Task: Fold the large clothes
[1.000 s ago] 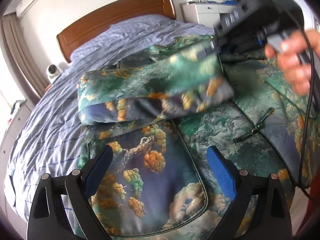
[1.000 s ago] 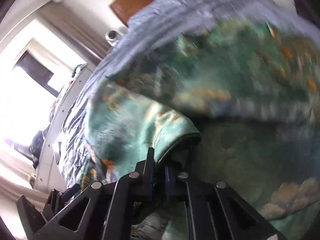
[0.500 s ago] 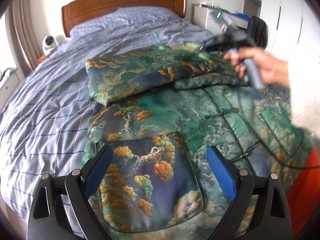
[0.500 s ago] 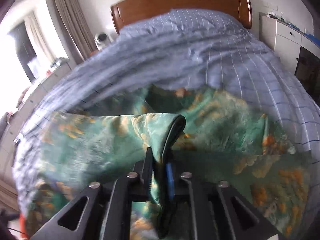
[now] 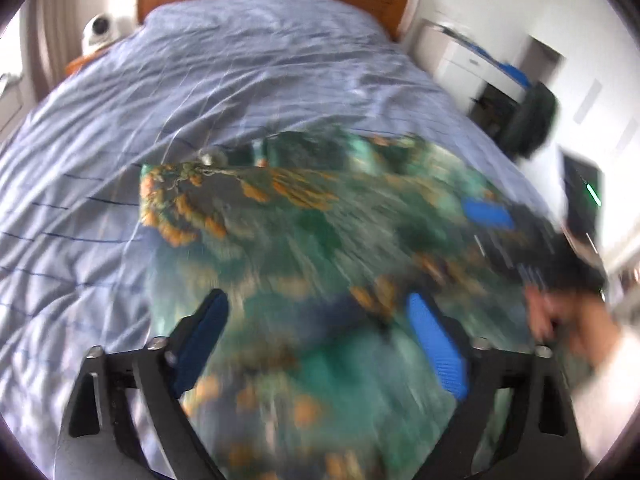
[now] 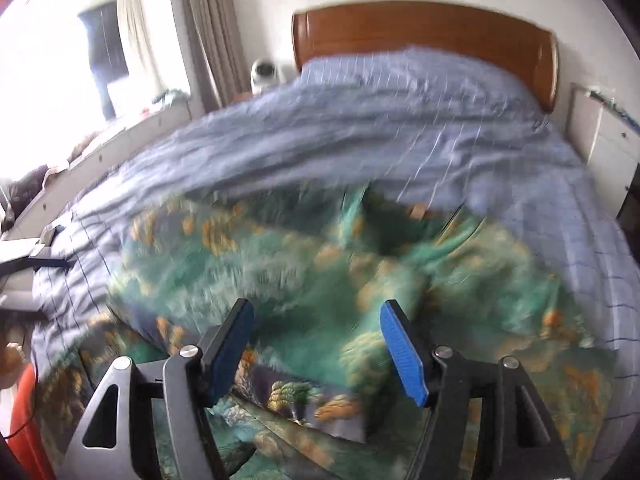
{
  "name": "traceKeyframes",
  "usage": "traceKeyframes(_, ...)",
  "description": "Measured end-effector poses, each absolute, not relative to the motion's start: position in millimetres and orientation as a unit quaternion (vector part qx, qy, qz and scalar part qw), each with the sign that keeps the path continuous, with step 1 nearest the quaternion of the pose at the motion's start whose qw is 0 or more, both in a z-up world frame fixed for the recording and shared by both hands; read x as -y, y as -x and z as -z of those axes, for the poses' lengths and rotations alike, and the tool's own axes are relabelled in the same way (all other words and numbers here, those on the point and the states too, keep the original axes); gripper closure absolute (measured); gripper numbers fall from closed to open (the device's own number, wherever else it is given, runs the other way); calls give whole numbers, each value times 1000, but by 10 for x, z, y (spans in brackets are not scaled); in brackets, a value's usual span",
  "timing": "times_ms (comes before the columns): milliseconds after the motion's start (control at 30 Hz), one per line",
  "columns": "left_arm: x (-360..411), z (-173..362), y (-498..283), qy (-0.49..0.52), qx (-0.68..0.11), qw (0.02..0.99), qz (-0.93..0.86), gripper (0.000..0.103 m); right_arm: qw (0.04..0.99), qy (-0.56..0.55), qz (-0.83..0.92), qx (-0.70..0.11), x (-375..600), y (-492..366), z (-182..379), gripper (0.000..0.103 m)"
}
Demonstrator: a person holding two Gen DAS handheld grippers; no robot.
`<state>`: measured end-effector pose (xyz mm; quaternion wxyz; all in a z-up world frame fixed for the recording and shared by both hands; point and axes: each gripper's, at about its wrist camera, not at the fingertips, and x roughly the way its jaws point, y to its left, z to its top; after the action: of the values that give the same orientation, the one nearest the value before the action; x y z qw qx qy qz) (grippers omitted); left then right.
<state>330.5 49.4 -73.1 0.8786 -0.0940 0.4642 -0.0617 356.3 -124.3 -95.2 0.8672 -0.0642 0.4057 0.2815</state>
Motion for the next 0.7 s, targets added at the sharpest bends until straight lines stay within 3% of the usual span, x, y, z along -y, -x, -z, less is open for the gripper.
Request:
traceKeyframes(133,-540,1431,-3679,103,-512,852,37,27,841,38,-250,-478,1254,-3725,1554,37)
traceKeyframes(233,-438,1550,-3594,69,-481,873,39,25,844,22,-247,-475,1287,-3751,1630,37)
traceKeyframes(367,-383,1408,-3561,52,-497,866,34,25,843,25,-247,-478,1317,-3774,1651,37)
traceKeyframes(467,-285,1012,-3516,35,-504,862,37,24,845,18,-247,-474,1342,-3750,1658,37)
traceKeyframes(567,-272,655,-3610,44,-468,881,42,11,848,15,-248,-469,1301,-3760,1678,37)
traceKeyframes(700,-377,725,-4031,70,-442,894,13,9,849,13,-248,-466,1322,-3745,1681,37)
